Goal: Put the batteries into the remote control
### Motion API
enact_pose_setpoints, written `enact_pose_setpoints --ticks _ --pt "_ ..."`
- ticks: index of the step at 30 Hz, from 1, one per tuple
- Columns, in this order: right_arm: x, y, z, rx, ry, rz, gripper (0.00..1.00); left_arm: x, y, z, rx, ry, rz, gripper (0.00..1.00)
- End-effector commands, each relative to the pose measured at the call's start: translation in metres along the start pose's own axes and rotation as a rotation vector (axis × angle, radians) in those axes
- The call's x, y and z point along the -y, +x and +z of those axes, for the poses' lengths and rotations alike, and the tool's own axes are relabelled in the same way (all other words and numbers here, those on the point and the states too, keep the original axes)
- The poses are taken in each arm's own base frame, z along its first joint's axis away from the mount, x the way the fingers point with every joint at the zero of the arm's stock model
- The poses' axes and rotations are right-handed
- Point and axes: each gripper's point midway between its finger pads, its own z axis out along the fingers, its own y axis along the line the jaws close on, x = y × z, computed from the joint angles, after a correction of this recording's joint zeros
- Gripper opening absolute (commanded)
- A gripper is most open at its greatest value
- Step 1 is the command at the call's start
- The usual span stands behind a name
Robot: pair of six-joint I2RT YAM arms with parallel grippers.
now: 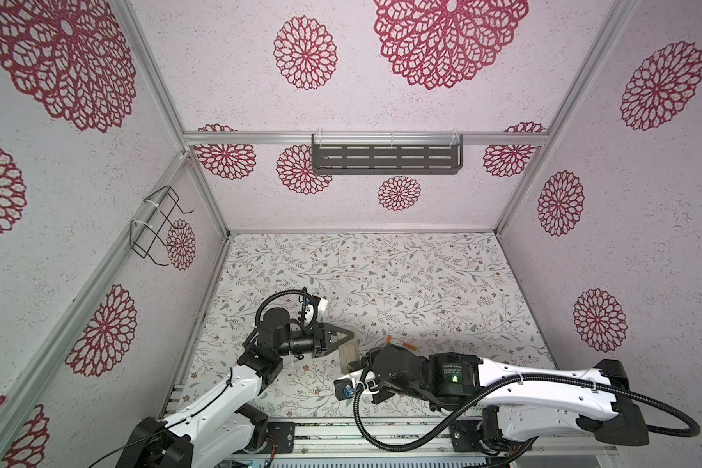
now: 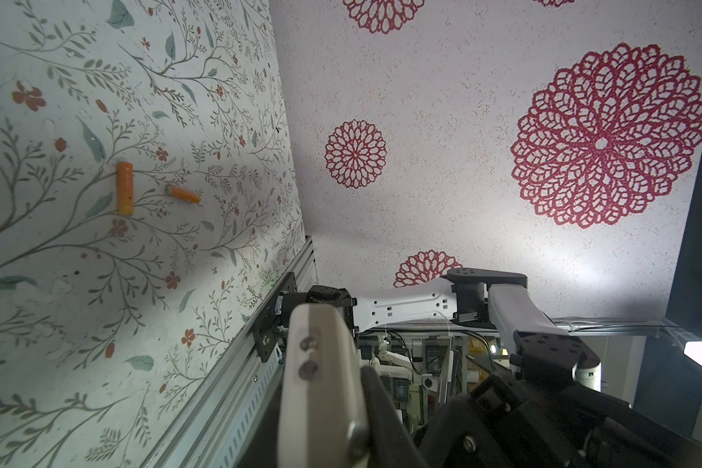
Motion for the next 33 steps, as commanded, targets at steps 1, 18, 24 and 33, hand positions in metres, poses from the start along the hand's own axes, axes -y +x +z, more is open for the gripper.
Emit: enact_pose_setpoints --ticks 1,18,24,33 --pt "0.0388 -0.0046 -0.0122 0.019 0.17 0.036 0.2 0.0132 0.0157 0.0011 -0.091 0.044 0.042 0.0" --pt "0.0386 -0.0057 -0.0142 0.027 0.172 0.035 0.2 0.0149 0.0136 0.0013 -0.088 0.044 0.042 0.0" --pt "0.0379 -0.0059 -0.0142 0.029 0.169 0.033 0.2 0.0161 0.0129 0.0012 -0.086 0.044 0.042 0.0" --pt "0.0363 -0.0062 -0.014 0.033 0.161 0.033 0.2 0.0164 0.012 0.0012 -0.084 0.045 0.044 0.0"
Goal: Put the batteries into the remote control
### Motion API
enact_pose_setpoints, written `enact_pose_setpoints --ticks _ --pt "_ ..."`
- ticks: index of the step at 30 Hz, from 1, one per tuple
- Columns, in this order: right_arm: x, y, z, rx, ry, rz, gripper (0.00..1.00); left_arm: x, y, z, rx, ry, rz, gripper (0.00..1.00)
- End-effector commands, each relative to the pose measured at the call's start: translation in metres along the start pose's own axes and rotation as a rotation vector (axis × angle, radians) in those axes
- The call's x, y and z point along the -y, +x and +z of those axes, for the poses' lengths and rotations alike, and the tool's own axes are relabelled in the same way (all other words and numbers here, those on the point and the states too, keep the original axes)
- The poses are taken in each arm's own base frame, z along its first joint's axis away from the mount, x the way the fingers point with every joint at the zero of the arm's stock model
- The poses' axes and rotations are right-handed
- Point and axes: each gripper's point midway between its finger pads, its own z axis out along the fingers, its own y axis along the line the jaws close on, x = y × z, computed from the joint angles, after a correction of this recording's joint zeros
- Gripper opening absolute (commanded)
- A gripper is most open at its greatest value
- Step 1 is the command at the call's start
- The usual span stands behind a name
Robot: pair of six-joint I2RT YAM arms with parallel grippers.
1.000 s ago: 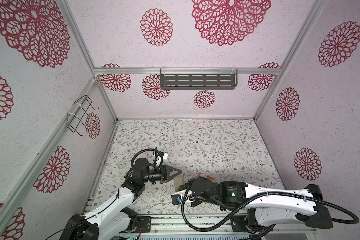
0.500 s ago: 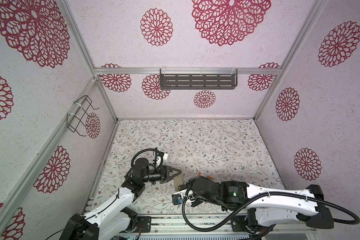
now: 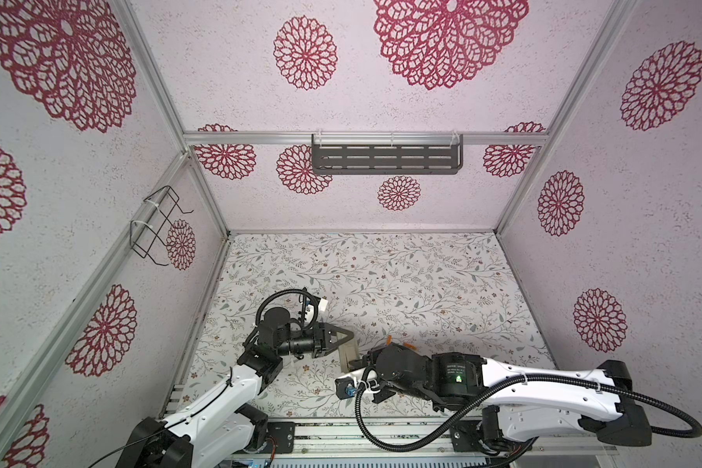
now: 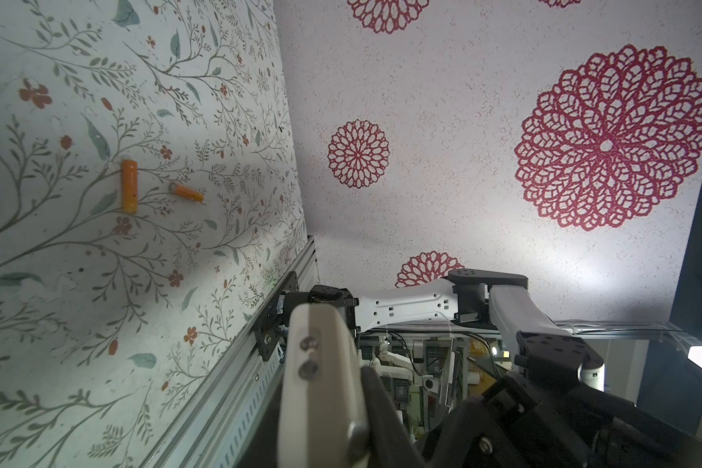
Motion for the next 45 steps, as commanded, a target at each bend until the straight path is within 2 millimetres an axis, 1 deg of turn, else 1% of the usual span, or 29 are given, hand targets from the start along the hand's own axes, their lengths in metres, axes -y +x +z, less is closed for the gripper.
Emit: enact_pose_setpoints --ticks 1,20,45 --pt "0.032 -0.002 -0.009 0.012 0.145 0.024 0.2 0.018 0.012 0.001 -0.081 0.052 0.05 0.0" --pt "0.025 -0.001 -0.008 0.011 0.122 0.014 0.21 0.019 0.011 -0.001 -0.072 0.059 0.061 0.0" --pt "0.019 -0.001 -0.008 0.007 0.109 -0.003 0.21 0.029 0.004 -0.007 -0.036 0.088 0.078 0.0"
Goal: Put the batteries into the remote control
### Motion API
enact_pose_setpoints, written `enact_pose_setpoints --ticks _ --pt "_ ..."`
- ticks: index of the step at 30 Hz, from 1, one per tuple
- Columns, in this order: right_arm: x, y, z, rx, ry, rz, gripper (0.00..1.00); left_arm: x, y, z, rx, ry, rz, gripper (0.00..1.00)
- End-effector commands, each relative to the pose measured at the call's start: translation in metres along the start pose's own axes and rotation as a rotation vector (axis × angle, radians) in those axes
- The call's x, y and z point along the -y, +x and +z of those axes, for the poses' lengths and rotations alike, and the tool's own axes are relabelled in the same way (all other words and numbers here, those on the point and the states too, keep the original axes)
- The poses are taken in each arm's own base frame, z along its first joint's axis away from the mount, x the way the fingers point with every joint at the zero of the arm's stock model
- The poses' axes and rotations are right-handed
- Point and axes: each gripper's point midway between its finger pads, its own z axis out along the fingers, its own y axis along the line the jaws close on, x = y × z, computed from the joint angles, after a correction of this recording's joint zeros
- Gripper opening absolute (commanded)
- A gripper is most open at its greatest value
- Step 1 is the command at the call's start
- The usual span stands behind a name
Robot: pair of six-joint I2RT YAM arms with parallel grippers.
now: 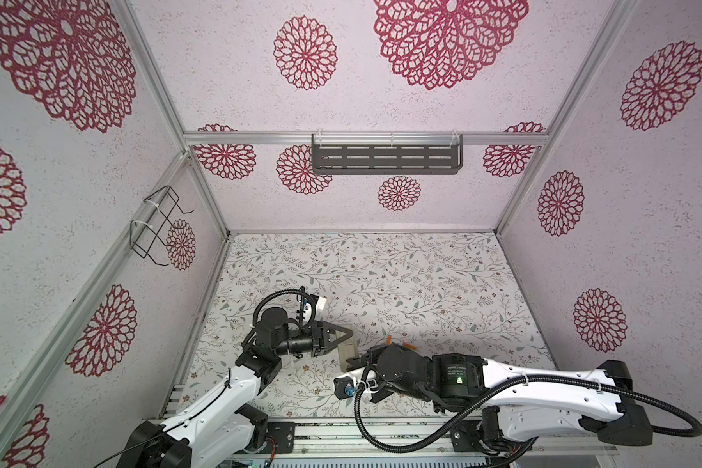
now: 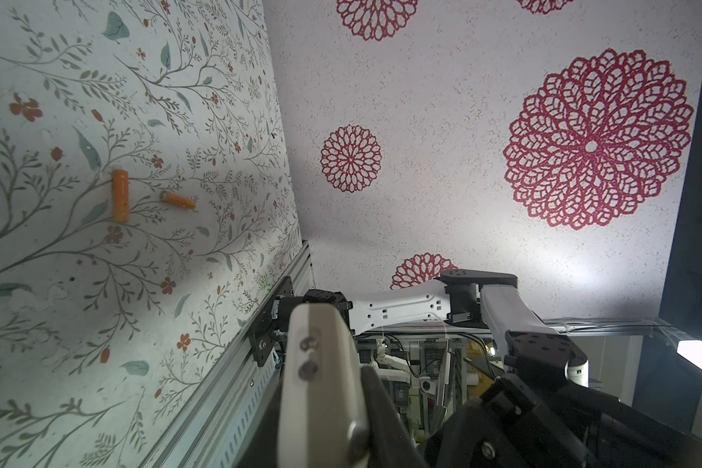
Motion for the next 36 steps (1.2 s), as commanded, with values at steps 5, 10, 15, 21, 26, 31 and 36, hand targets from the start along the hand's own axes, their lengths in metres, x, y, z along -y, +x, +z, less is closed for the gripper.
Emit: enact_pose_setpoints --ticks 5,10,15,21,26,31,36 --pt "0.0157 0.0061 -0.0067 -0.021 0.077 -0.008 0.22 0.0225 0.0077 -0.0027 -0.052 0.073 0.062 0.0" --pt "0.0157 0.0049 -0.0072 -0.016 0.078 -0.008 0.22 0.0227 0.0076 -0.0031 -0.052 0.074 0.061 0.0" --pt "0.0175 0.0038 -0.0092 -0.008 0.088 -0.006 0.23 0.0209 0.0073 -0.0035 -0.049 0.071 0.058 0.0" --pt "0.0182 0.0026 -0.0103 -0.003 0.094 -0.008 0.23 0.0212 0.0067 -0.004 -0.047 0.071 0.057 0.0" --pt "0.0202 0.0019 -0.0115 0.001 0.104 -0.007 0.24 0.0197 0.0061 -0.0042 -0.046 0.067 0.053 0.0" --pt "0.0195 0.0022 -0.0113 0.001 0.104 -0.011 0.24 0.0188 0.0052 -0.0039 -0.045 0.062 0.053 0.0" --pt "0.0183 0.0027 -0.0098 -0.003 0.1 -0.01 0.24 0.0212 0.0043 -0.0047 -0.044 0.066 0.057 0.0"
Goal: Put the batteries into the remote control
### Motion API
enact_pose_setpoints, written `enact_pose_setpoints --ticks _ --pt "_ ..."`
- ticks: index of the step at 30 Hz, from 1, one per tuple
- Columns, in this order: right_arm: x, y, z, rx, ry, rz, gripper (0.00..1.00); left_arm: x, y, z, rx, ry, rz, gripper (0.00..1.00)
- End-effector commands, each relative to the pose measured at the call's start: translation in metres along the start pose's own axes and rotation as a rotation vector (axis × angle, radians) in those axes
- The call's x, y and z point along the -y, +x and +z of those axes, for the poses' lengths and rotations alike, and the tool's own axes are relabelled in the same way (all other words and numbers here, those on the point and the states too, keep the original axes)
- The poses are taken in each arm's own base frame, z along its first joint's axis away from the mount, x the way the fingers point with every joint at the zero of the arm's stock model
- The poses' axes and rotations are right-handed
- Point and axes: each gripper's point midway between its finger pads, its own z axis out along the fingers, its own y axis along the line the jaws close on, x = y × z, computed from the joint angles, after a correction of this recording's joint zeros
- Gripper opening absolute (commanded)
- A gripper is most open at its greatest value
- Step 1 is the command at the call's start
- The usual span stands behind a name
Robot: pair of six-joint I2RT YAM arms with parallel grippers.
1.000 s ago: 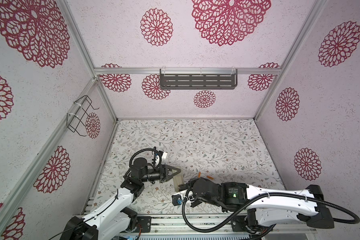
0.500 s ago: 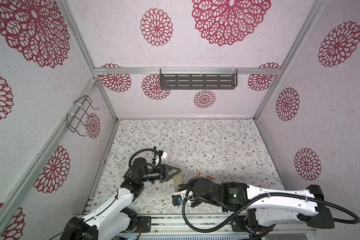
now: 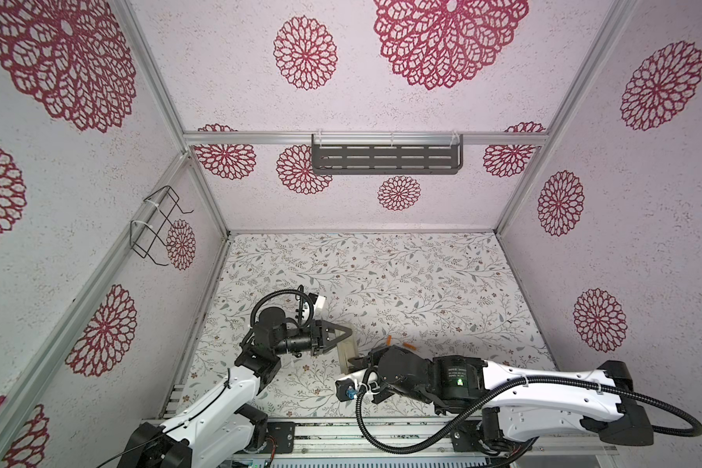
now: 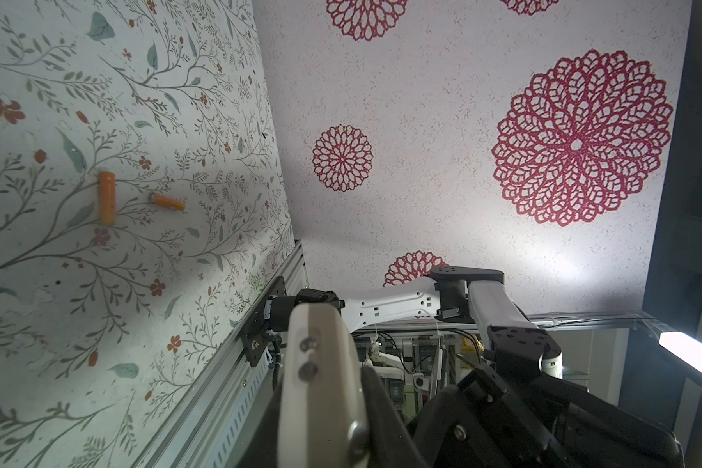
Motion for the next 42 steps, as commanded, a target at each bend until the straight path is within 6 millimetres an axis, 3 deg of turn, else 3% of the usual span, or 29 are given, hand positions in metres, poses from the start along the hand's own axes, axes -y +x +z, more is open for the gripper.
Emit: enact_pose_setpoints --ticks 1,29,42 --pt "0.019 -0.0013 -0.0095 0.008 0.082 0.016 0.24 0.016 0.0061 -0.002 -0.043 0.045 0.057 0.0" --pt "0.0167 -0.0023 -0.0108 0.02 0.074 0.013 0.39 0.0141 0.0007 -0.0062 -0.017 0.036 0.058 0.0" --pt "0.0167 -0.0037 -0.0131 0.03 0.079 0.011 0.51 0.0121 -0.0034 -0.009 0.004 0.03 0.06 0.0"
